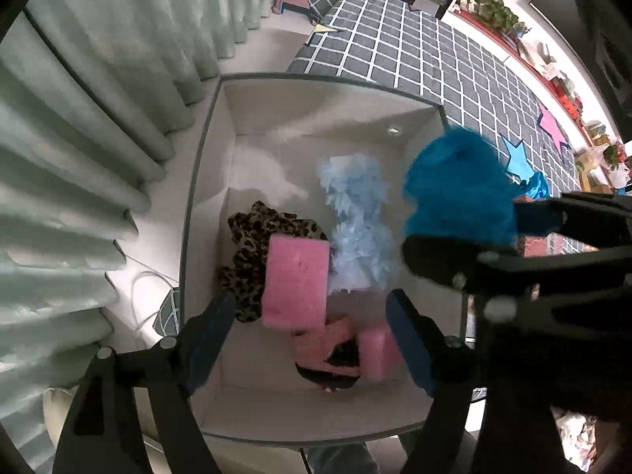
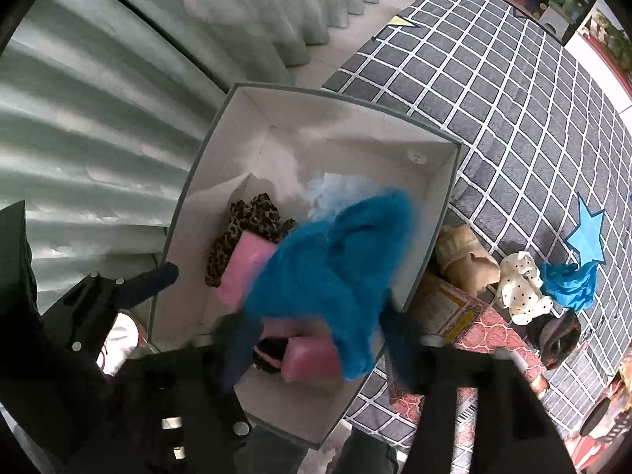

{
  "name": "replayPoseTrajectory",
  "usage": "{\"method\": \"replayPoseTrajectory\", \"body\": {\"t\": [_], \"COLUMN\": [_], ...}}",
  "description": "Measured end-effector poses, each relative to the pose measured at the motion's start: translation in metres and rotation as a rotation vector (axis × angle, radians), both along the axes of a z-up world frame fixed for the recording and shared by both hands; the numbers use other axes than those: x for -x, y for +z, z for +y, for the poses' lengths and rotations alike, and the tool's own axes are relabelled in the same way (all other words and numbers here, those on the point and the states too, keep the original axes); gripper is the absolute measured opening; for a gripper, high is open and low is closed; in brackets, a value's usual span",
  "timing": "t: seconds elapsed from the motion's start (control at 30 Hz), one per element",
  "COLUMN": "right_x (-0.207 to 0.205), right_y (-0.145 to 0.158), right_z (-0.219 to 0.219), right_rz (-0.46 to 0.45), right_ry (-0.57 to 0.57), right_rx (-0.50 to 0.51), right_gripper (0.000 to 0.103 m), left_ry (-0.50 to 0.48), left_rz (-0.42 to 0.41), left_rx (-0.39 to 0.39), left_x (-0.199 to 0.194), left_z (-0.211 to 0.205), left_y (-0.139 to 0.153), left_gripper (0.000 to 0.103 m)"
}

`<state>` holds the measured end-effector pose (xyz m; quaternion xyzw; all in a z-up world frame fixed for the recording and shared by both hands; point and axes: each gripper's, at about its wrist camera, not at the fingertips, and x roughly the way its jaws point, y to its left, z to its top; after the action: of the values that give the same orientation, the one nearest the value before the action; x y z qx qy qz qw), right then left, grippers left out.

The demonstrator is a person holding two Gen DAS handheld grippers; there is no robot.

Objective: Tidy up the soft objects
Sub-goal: 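Open left gripper to drop foam while right gripper releases blue cloth into box, then move left gripper to white polka-dot scrunchie while right gripper reaches knitted hat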

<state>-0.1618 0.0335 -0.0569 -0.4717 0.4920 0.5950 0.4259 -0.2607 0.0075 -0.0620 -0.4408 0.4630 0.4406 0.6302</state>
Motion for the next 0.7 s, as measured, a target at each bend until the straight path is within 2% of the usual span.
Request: {"method": "replayPoseTrajectory", "body": {"t": [0.13, 0.17, 0.2, 0.23, 0.27, 0.47, 0.6, 0.7], "right_x": [-0.004, -0.005, -0.008, -0.010, -0.013, -0.051, -0.095, -0.140], "right_y": [0.005, 0.006, 0.008, 0.010, 0.014, 0.035, 0.050, 0.048], "right_z": [0.000, 0.000, 0.000, 0.000, 0.000, -0.001, 0.001, 0.004], "right_rz": [-0.005, -0.004, -0.001, -0.005, -0.013, 0.022, 0.020, -0.014], "right_ry": [-0.010, -0.014, -0.024, -0.032, -0.042, -0.131, -0.212, -0.303], "right_rx": [-0.014, -0.016, -0.019, -0.025, -0.036, -0.075, -0.110, -0.107], "right_gripper": [0.066, 0.069, 0.088, 0.095, 0.101, 0.101, 0.101, 0.101], "left_ry": [0.001, 0.003, 0.006, 0.013, 0.026, 0.044, 0.021, -0.003], "left_rz": [0.002, -0.004, -0.006, -0.007, -0.015, -0.048, -0.070, -0.085], "left_rx": [-0.003, -0.004, -0.009, -0.020, -0.033, -0.034, -0.045, -0.054], "left_x": [-0.002, -0.002, -0.002, -0.002, 0.000, -0.006, -0.021, -0.035], "left_z": [0.000, 0.000, 0.000, 0.000, 0.002, 0.011, 0.010, 0.010], "left_y": [0.000, 0.000, 0.001, 0.002, 0.004, 0.010, 0.022, 0.032], "left_gripper": [0.085, 0.088, 0.092, 0.102, 0.103, 0.103, 0.103, 0.103]}}
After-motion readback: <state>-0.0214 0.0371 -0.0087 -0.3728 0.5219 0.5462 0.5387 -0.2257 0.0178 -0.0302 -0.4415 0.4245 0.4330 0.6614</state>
